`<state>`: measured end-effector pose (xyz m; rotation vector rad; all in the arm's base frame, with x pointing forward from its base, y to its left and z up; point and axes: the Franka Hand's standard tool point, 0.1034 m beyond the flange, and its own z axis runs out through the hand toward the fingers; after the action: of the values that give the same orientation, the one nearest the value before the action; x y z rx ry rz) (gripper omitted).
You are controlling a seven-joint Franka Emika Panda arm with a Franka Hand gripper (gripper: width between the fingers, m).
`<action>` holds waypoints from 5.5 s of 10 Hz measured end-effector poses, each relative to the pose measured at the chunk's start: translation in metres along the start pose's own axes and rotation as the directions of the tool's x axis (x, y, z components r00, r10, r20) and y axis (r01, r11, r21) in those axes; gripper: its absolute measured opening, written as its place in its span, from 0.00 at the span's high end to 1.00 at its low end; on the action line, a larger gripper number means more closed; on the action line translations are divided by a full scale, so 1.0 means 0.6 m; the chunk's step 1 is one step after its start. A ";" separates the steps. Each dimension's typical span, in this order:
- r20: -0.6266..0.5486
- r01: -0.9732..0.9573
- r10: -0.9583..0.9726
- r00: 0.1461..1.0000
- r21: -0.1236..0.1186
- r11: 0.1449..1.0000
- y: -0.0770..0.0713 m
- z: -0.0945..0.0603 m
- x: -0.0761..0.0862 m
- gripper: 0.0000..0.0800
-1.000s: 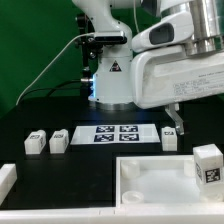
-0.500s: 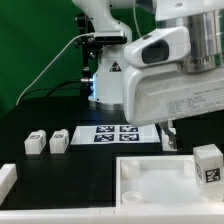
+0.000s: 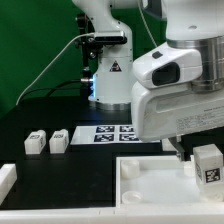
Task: Assemble one leg
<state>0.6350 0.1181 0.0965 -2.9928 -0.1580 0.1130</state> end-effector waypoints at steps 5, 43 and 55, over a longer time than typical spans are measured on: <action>-0.003 0.002 -0.002 1.000 -0.001 1.000 0.000 -0.002 0.002 0.40; -0.140 -0.170 0.164 0.976 -0.032 0.985 -0.004 0.010 0.003 0.19; -0.060 -0.968 0.989 0.139 0.201 0.148 0.007 0.016 -0.003 0.62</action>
Offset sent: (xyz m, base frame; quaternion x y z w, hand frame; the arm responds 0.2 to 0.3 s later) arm 0.0000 0.0000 0.0000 0.0000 0.0000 0.0000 1.0000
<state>0.6329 0.1150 0.0865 -2.3263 1.8316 -0.0320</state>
